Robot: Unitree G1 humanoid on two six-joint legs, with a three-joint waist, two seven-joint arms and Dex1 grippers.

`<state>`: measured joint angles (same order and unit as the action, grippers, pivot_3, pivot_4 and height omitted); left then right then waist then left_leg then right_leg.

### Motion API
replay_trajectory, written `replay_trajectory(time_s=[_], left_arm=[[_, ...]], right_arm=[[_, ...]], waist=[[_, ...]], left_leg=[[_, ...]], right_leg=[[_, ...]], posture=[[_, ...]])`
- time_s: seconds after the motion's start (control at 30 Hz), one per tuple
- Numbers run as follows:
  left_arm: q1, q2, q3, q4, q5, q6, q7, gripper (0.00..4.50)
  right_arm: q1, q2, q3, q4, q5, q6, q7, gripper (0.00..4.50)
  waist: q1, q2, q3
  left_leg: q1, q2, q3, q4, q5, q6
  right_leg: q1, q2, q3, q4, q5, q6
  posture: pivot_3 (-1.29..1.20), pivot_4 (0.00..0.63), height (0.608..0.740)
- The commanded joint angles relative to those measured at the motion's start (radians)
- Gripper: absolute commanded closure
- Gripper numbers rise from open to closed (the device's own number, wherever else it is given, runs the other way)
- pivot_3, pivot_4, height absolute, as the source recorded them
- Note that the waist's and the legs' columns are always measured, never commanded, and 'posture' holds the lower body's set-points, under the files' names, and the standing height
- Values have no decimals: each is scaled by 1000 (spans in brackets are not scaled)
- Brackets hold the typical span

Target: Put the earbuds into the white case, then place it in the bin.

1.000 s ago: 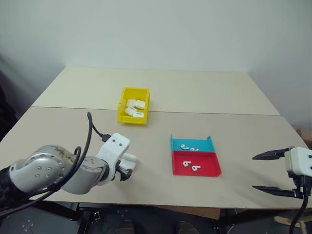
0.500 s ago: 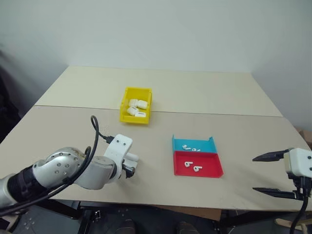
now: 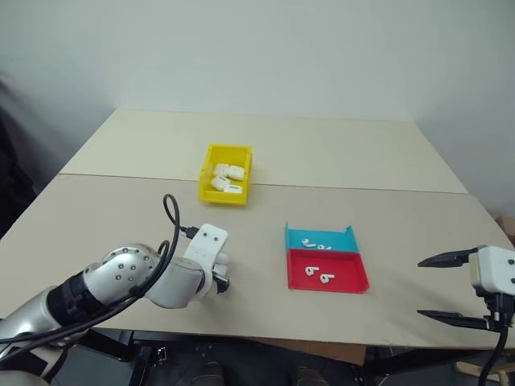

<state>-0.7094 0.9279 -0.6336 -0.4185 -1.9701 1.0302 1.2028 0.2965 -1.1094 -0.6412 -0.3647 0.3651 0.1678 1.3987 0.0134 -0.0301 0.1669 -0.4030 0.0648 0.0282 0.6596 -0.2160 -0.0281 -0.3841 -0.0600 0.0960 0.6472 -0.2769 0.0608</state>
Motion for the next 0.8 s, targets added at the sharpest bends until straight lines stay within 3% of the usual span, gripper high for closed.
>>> replay_trajectory(time_s=[0.03, 0.1, 0.2, 0.53, 0.8], left_arm=[[-5, -14, 10, 12, -2, 10, 24, 0], [1, -13, 9, 9, -2, 14, 24, 0], [-1, -8, 6, 11, -2, 25, 29, 549], [-19, 42, 38, 9, -2, 39, 40, 3875], [-83, 198, 45, -111, -2, 123, -65, 3875]], right_arm=[[8, 6, -36, -23, -9, -9, -8, 19], [10, 6, -35, -25, -9, -9, -10, 19], [8, 7, -33, -26, -8, -10, -13, 0], [5, 7, -24, -24, -13, -16, -22, 0], [-7, 6, -23, -10, -12, -28, -28, 0]], waist=[[1, 0, 0], [1, 0, 0], [1, 0, 0], [-4, 0, 0], [2, -1, 0]], left_leg=[[0, 0, 0, 0, 0, 0], [0, 0, 0, 0, 0, 0], [0, 0, 0, 0, 0, 0], [0, 0, -1, 0, 0, -1], [-2, 0, -1, 0, 0, -1]], right_leg=[[0, 0, 0, 0, 0, 0], [1, 0, 0, 0, 0, 0], [1, 0, 0, 0, 0, 0], [0, 0, 0, 0, 0, 0], [-1, 0, 0, -1, 0, 0]], posture=[[0, 150, 740], [0, 150, 740], [0, 150, 740], [0, 150, 740], [0, 150, 740]])
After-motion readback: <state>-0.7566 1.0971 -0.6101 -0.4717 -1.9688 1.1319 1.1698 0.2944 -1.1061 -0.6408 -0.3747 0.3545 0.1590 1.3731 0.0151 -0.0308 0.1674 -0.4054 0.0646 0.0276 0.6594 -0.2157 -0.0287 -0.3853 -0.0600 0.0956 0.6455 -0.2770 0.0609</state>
